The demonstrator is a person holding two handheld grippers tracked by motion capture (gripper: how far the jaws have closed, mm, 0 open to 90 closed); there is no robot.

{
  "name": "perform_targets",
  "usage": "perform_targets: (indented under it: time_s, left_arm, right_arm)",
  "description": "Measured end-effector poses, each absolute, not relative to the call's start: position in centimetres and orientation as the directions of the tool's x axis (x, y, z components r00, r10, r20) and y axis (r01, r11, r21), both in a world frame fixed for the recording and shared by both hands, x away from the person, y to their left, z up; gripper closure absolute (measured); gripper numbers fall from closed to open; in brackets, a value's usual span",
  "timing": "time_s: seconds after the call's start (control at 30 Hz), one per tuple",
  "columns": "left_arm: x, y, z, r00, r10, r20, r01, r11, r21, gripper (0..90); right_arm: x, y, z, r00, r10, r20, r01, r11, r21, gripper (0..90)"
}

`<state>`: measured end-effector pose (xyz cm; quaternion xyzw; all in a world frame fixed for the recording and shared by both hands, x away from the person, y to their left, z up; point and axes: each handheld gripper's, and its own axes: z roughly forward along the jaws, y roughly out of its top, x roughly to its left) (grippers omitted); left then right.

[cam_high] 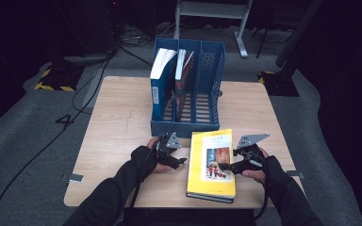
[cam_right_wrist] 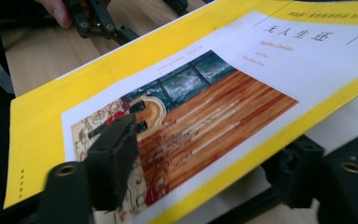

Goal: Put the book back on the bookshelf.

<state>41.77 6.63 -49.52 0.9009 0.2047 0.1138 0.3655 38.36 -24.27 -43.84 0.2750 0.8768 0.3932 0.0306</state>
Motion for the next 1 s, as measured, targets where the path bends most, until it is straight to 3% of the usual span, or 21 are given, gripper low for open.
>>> perform_targets:
  time_s: [0.13,0.33,0.67,1.0]
  left_arm:
    - [41.9,6.4,-49.7,0.887,0.458,0.055,0.291,-0.648,0.704,26.3]
    - [42.2,6.7,-49.6,0.878,0.475,0.059,0.300,-0.642,0.705,29.4]
    - [42.8,6.6,-49.4,0.875,0.484,0.009,0.316,-0.584,0.748,36.0]
    - [42.6,7.4,-47.2,0.881,0.473,-0.025,0.296,-0.510,0.808,48.1]
  right_arm:
    - [38.7,-24.1,-44.4,-0.846,0.486,0.218,0.478,0.512,0.714,58.0]
    - [39.0,-24.3,-45.2,-0.850,0.444,0.283,0.482,0.442,0.756,72.9]
    - [38.3,-23.4,-44.7,-0.878,0.425,0.219,0.410,0.432,0.803,77.3]
    - [37.1,-23.9,-43.3,-0.906,0.397,0.143,0.311,0.399,0.863,77.8]
